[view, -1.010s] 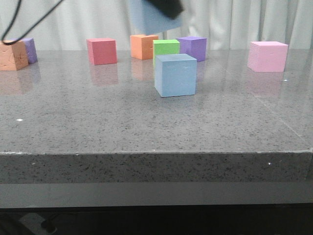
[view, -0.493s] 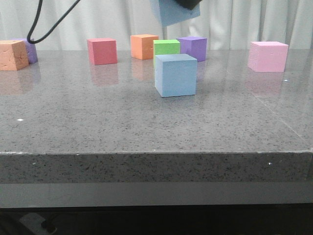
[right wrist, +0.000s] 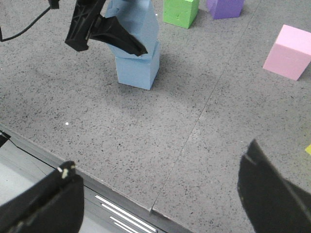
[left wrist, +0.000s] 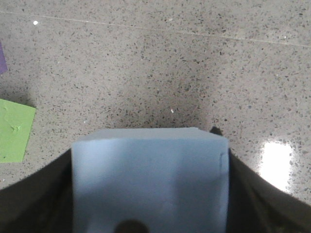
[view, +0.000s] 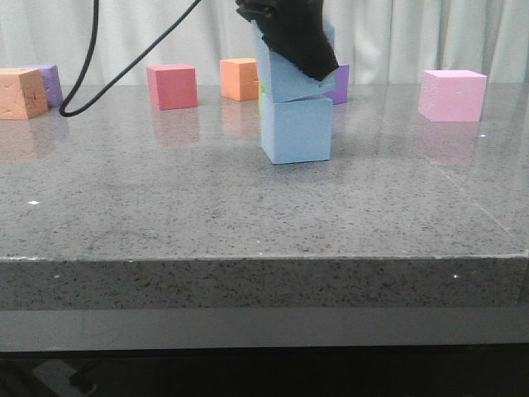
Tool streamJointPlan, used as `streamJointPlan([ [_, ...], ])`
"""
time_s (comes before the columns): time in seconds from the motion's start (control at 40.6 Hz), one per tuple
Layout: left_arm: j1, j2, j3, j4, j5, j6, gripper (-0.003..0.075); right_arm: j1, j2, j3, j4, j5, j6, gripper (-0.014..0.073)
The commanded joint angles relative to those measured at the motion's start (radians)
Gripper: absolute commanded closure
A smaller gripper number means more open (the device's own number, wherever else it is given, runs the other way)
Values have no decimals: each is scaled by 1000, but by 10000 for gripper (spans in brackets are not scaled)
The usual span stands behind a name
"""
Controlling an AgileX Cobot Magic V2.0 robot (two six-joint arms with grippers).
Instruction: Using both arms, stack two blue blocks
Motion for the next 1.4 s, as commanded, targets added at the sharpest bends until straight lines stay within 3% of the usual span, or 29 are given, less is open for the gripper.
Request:
streamJointPlan([
  [0.0, -8, -56, -32, -16, -40, -2, 351, -4, -3, -21, 17, -61, -9, -53],
  [0.172, -8, -56, -32, -16, -40, -1, 318, -4, -3, -21, 17, -61, -9, -53],
  [0.37, -8, -56, -32, -14, -57, -6, 174, -4, -3, -21, 17, -61, -9, -53],
  [0.764, -8, -91, -36, -14, -59, -32, 174, -4, -3, -21, 17, -61, -9, -53],
  [1.035, 0, -187, -54, 0, -33, -328, 174, -4, -3, -21, 17, -61, -9, -53],
  [1.158, 0, -239, -54, 57, 26, -517, 174, -4, -3, -21, 17, -61, -9, -53],
  [1.38, 0, -337, -32, 198, 66, -709, 174, -4, -3, -21, 17, -61, -9, -53],
])
